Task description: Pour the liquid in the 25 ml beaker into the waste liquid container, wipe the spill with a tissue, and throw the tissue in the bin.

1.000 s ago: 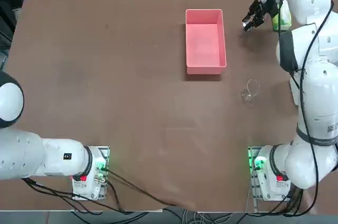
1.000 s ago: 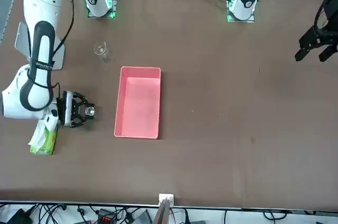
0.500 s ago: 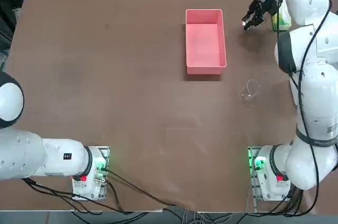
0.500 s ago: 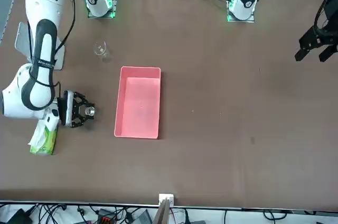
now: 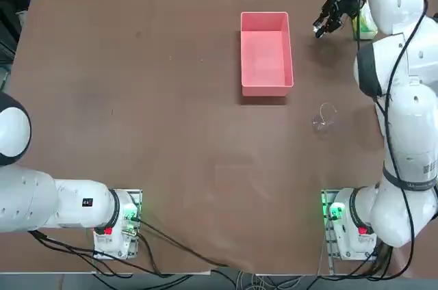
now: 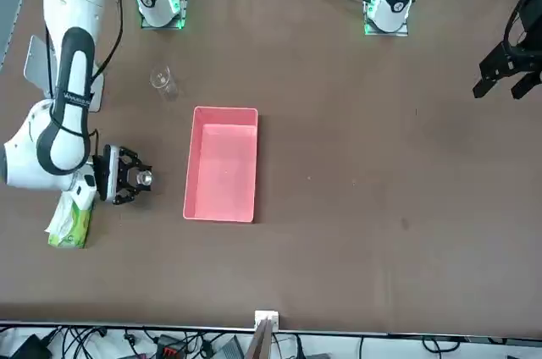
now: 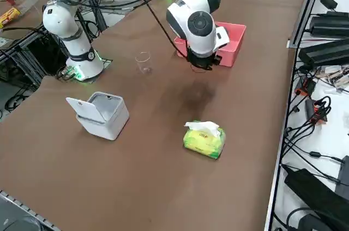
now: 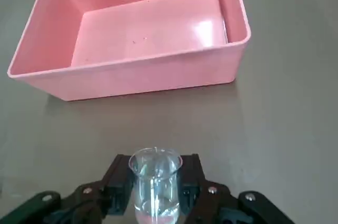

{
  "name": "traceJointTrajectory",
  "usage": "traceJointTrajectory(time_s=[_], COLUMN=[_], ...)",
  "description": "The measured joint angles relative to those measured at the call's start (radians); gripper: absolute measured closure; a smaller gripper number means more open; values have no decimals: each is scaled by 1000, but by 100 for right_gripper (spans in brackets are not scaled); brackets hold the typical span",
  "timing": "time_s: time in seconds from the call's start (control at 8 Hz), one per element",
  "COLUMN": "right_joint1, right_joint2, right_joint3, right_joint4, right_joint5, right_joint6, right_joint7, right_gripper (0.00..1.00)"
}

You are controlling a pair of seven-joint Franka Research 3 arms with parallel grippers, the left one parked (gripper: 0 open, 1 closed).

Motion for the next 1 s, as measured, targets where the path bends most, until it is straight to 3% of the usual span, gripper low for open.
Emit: traceJointTrajectory(time_s=[1.0], right_joint1=[138], right_joint2=[-2], right_joint3=[-90], right_joint4=[1], right_joint5=[0], right_joint6=[0], right_joint7=[99], right_gripper=[53])
